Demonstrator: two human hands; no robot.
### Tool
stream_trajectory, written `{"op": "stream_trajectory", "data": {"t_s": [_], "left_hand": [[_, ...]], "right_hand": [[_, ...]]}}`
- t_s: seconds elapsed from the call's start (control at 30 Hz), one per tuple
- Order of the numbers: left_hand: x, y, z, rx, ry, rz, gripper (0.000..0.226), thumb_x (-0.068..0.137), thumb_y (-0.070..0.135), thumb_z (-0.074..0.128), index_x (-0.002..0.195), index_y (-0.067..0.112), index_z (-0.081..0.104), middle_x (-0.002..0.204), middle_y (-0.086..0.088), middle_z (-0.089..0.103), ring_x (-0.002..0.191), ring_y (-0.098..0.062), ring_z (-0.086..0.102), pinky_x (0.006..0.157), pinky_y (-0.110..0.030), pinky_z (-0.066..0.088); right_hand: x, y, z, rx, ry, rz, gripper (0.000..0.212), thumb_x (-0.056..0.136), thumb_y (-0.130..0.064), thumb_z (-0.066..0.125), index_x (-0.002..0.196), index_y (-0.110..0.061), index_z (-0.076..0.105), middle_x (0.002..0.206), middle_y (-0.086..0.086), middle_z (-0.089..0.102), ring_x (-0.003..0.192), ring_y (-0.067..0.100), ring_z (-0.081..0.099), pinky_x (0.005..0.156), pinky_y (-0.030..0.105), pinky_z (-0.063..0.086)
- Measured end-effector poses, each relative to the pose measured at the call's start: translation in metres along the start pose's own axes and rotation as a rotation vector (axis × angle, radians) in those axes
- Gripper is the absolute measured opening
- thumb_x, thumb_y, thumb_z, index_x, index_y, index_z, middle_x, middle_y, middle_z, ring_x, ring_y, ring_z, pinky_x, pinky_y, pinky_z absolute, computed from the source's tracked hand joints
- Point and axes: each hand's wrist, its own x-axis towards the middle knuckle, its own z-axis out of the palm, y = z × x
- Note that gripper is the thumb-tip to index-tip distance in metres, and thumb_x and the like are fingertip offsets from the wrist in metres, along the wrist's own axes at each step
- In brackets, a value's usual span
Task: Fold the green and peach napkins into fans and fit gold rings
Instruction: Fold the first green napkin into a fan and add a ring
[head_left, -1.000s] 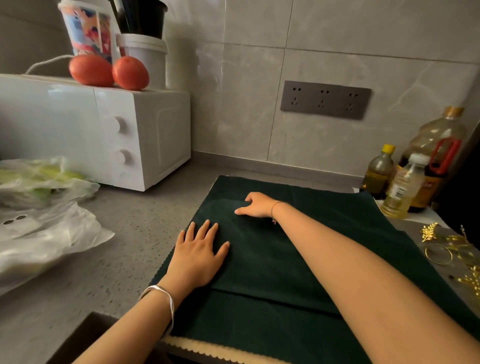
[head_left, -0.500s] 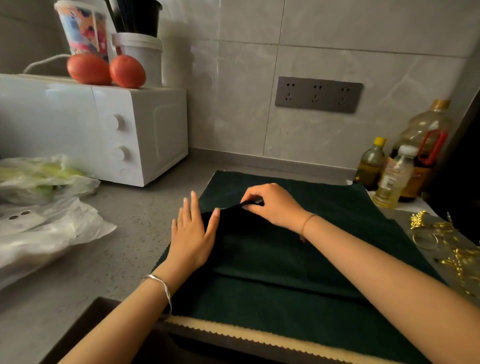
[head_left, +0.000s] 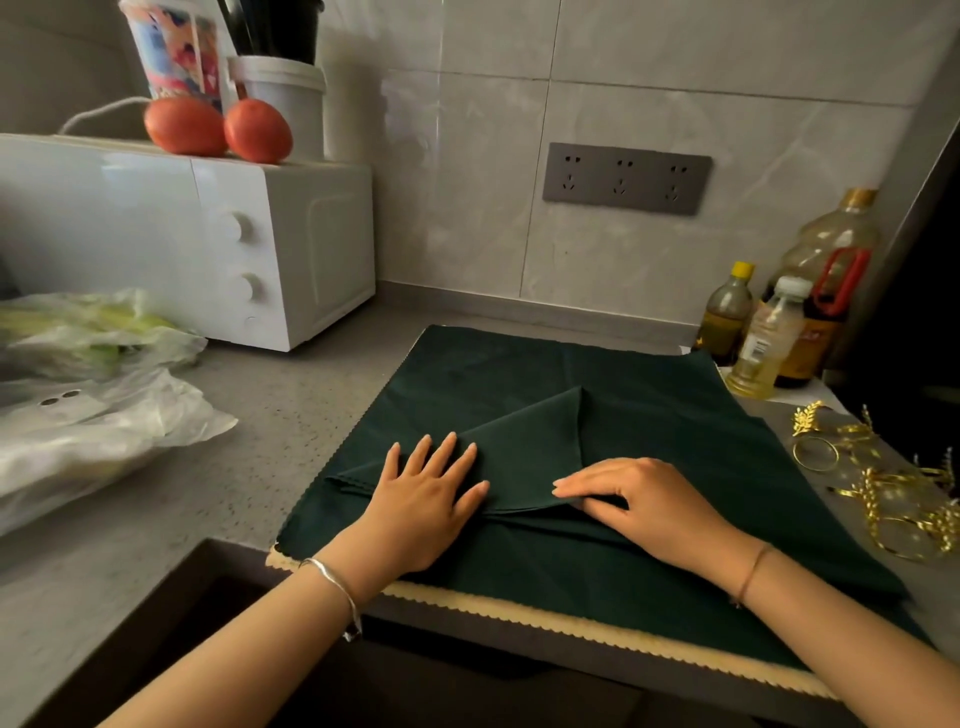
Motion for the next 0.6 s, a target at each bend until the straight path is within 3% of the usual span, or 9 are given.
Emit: {"op": "stream_trajectory", "data": {"t_s": [0.27, 0.4, 0.5, 0.6], "left_hand": [[0.004, 0.002, -0.007, -0.081, -0.073, -0.029, 0.062, 0.099, 0.053, 0.014, 0.152, 0.024, -0.001, 0.159, 0.004, -0.007, 0.147, -0.018, -0.006, 0.117, -0.042, -0.006], [0.029, -0.001, -0.017, -0.172, -0.082, -0.064, 0.06, 0.101, 0.047, 0.014, 0.153, 0.019, 0.003, 0.16, 0.002, 0.001, 0.147, -0.018, 0.0, 0.118, -0.039, -0.002], [0.045, -0.002, -0.015, -0.183, -0.039, -0.033, 0.055, 0.103, 0.042, 0.013, 0.153, 0.019, 0.005, 0.16, 0.003, 0.004, 0.147, -0.016, 0.0, 0.118, -0.039, -0.003], [0.047, -0.001, -0.001, -0.165, -0.015, -0.019, 0.055, 0.103, 0.041, 0.013, 0.152, 0.02, 0.002, 0.16, 0.004, 0.0, 0.147, -0.015, -0.003, 0.118, -0.038, -0.004]], "right_hand": [[-0.008, 0.004, 0.002, -0.053, -0.058, -0.013, 0.025, 0.093, -0.034, 0.054, 0.116, -0.041, 0.063, 0.12, -0.03, 0.057, 0.112, -0.017, 0.043, 0.098, 0.004, 0.028], [-0.01, 0.004, 0.003, -0.102, -0.098, -0.03, 0.038, 0.091, -0.056, 0.041, 0.119, -0.041, 0.061, 0.124, -0.031, 0.053, 0.116, -0.015, 0.039, 0.096, 0.001, 0.022], [-0.008, 0.003, 0.006, -0.052, -0.056, -0.051, 0.05, 0.089, -0.061, 0.031, 0.109, -0.035, 0.069, 0.114, -0.023, 0.063, 0.11, -0.007, 0.05, 0.094, 0.005, 0.033], [0.005, -0.001, 0.005, -0.002, -0.011, 0.01, 0.04, 0.093, -0.049, 0.041, 0.088, -0.028, 0.074, 0.089, -0.014, 0.068, 0.087, 0.002, 0.059, 0.081, 0.026, 0.048]]}}
